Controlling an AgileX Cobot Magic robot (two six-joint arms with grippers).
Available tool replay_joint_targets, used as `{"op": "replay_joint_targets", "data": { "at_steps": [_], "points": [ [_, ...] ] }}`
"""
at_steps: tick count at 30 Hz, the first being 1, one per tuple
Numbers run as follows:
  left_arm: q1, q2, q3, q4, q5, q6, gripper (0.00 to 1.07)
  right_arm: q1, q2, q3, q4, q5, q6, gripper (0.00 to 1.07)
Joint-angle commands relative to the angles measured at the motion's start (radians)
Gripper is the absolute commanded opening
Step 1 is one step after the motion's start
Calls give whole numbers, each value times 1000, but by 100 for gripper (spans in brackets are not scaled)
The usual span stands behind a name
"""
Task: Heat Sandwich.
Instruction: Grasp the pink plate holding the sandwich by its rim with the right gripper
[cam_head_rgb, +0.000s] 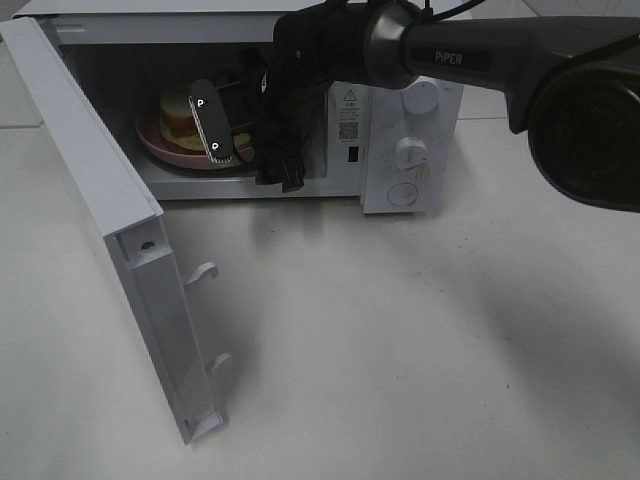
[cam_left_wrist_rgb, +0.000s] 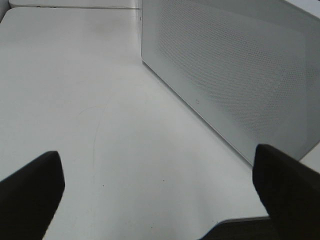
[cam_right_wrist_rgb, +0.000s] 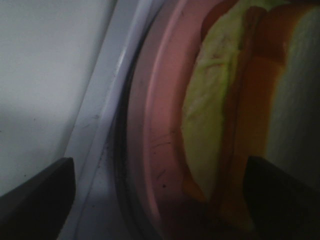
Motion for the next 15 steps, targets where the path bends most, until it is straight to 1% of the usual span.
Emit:
{"op": "replay_joint_targets", "data": {
  "at_steps": [1,9,11,12,15],
  "points": [
    [2,-5,3,-8,-13,-4,97,-3,22,-26,7,14,10,87],
    [2,-5,3,-8,-13,-4,97,-3,40,-26,8,6,8,85],
    [2,-5,3,-8,-13,-4,97,-2,43,-26,8,7,8,82],
    [2,-5,3,-8,-13,-4,97,-2,43,-26,8,7,8,82],
    [2,-5,3,-8,-13,-4,97,11,49,-26,9,12,8,75]
  ]
}}
